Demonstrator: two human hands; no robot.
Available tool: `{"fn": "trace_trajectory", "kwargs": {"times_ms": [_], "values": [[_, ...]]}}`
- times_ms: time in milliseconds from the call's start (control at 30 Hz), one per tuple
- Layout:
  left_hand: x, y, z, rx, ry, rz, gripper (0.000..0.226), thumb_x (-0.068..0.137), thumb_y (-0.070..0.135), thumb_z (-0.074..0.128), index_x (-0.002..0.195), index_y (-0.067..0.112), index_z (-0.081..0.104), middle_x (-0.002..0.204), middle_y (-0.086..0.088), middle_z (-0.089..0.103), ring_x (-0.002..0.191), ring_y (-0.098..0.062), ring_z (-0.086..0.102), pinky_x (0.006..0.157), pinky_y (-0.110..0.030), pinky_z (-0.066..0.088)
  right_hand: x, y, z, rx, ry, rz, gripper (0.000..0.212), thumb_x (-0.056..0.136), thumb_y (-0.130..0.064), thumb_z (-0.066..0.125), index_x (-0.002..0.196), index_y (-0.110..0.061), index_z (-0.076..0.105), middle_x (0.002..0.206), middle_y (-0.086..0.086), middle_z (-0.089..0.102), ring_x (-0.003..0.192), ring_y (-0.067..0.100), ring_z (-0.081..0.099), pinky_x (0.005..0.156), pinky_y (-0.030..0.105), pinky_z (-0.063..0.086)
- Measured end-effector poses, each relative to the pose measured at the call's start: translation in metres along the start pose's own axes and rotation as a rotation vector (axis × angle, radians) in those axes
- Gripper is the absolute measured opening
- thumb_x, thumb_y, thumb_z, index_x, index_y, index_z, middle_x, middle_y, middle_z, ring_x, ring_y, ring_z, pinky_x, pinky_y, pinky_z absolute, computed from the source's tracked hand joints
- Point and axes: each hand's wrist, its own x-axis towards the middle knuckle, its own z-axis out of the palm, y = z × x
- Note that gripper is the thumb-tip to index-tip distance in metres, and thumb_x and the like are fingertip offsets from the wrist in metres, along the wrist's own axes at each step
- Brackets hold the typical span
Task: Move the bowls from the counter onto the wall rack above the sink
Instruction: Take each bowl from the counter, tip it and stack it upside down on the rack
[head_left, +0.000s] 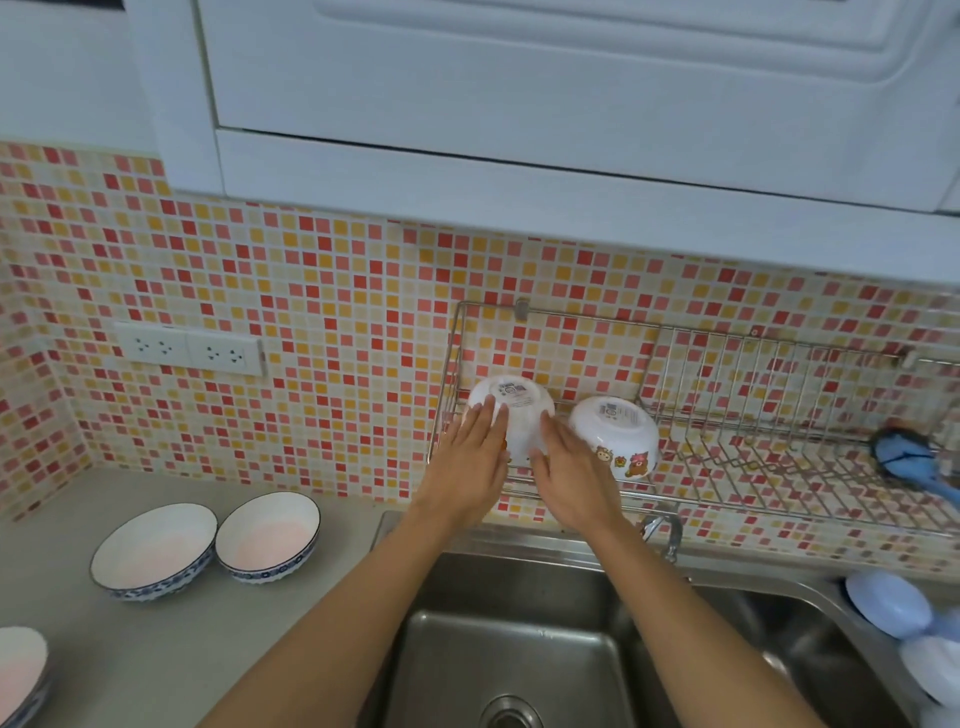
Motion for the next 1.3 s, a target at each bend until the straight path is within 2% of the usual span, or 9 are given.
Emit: {"fn": "trace_trajectory", "kwargs": {"times_ms": [133, 200, 400, 600, 733, 900, 1000, 1133, 1300], "values": [[0.017, -0.009, 0.004, -0.027, -0.137, -0.043, 0.057, 0.100, 0.038, 0.010, 0.149, 0.012, -0.006, 0.158, -0.007, -0.006, 0.146, -0.022, -0.003, 0.119, -0.043, -0.001, 0.005, -0.001, 0.002, -0.093, -0.086, 0.010, 0.061, 0.103, -0.041, 0.022, 0.155, -0.012, 0.010, 0.162, 0.006, 0.019, 0.149, 0.020, 0.018, 0.120, 0.045, 0.008], [0.019, -0.010, 0.005, -0.034, -0.160, -0.075, 0.057, 0.101, 0.036, 0.012, 0.149, 0.010, -0.004, 0.158, -0.010, -0.005, 0.146, -0.024, -0.001, 0.117, -0.040, -0.001, 0.006, -0.001, 0.002, -0.117, -0.114, 0.013, 0.061, 0.103, -0.041, 0.020, 0.155, -0.011, 0.010, 0.162, 0.005, 0.018, 0.149, 0.019, 0.017, 0.121, 0.047, 0.006], [0.019, -0.014, 0.015, 0.000, -0.124, -0.080, 0.057, 0.101, 0.035, 0.013, 0.149, 0.008, -0.002, 0.158, -0.012, -0.001, 0.146, -0.025, 0.008, 0.117, -0.041, 0.006, 0.006, -0.004, 0.000, -0.089, -0.120, 0.029, 0.061, 0.102, -0.041, 0.021, 0.155, -0.012, 0.011, 0.162, 0.005, 0.019, 0.149, 0.019, 0.018, 0.122, 0.047, 0.006], [0.014, -0.011, 0.012, -0.018, -0.070, -0.074, 0.057, 0.101, 0.041, 0.014, 0.150, 0.014, 0.002, 0.159, -0.007, 0.001, 0.146, -0.023, 0.001, 0.114, -0.035, -0.004, 0.005, -0.003, -0.002, -0.034, -0.056, 0.039, 0.062, 0.102, -0.043, 0.028, 0.154, -0.014, 0.012, 0.161, 0.005, 0.022, 0.148, 0.022, 0.020, 0.121, 0.050, 0.009], [-0.026, -0.004, -0.005, -0.110, 0.031, -0.083, 0.058, 0.100, 0.044, 0.024, 0.150, 0.024, 0.004, 0.159, 0.000, -0.004, 0.146, -0.018, -0.005, 0.113, -0.031, -0.007, 0.003, -0.004, -0.003, 0.187, 0.086, 0.036, 0.064, 0.097, -0.044, 0.046, 0.152, -0.025, 0.018, 0.159, 0.002, 0.028, 0.147, 0.027, 0.024, 0.119, 0.058, 0.010], [-0.097, -0.039, -0.037, -0.129, 0.088, -0.216, 0.056, 0.099, 0.045, 0.025, 0.149, 0.025, 0.009, 0.159, 0.002, 0.005, 0.146, -0.014, 0.002, 0.119, -0.036, 0.003, -0.023, -0.062, 0.005, 0.462, 0.219, -0.114, 0.059, 0.094, -0.032, 0.058, 0.147, -0.017, 0.035, 0.157, 0.009, 0.032, 0.145, 0.030, 0.025, 0.113, 0.059, 0.029], [-0.147, -0.088, -0.050, -0.124, 0.059, -0.369, 0.059, 0.098, 0.047, 0.024, 0.150, 0.025, 0.006, 0.159, 0.000, 0.002, 0.146, -0.016, 0.000, 0.119, -0.040, 0.005, -0.041, -0.126, 0.025, 0.499, 0.112, -0.251, 0.060, 0.095, -0.029, 0.057, 0.148, -0.013, 0.034, 0.157, 0.008, 0.031, 0.145, 0.025, 0.025, 0.114, 0.053, 0.030], [-0.211, -0.165, -0.067, -0.052, 0.016, -0.617, 0.060, 0.099, 0.044, 0.029, 0.149, 0.019, 0.009, 0.159, -0.007, 0.000, 0.146, -0.023, 0.001, 0.118, -0.047, 0.006, -0.057, -0.217, 0.066, 0.451, -0.101, -0.388, 0.063, 0.096, -0.039, 0.052, 0.151, -0.018, 0.028, 0.160, 0.002, 0.025, 0.148, 0.021, 0.018, 0.119, 0.043, 0.018], [-0.300, -0.264, -0.078, -0.066, 0.043, -0.898, 0.065, 0.097, 0.044, 0.034, 0.148, 0.010, 0.012, 0.158, -0.016, 0.002, 0.145, -0.030, 0.003, 0.117, -0.046, 0.012, -0.070, -0.315, 0.132, 0.514, -0.362, -0.415, 0.065, 0.095, -0.042, 0.055, 0.150, -0.018, 0.030, 0.159, 0.004, 0.026, 0.147, 0.022, 0.019, 0.118, 0.041, 0.018]]}}
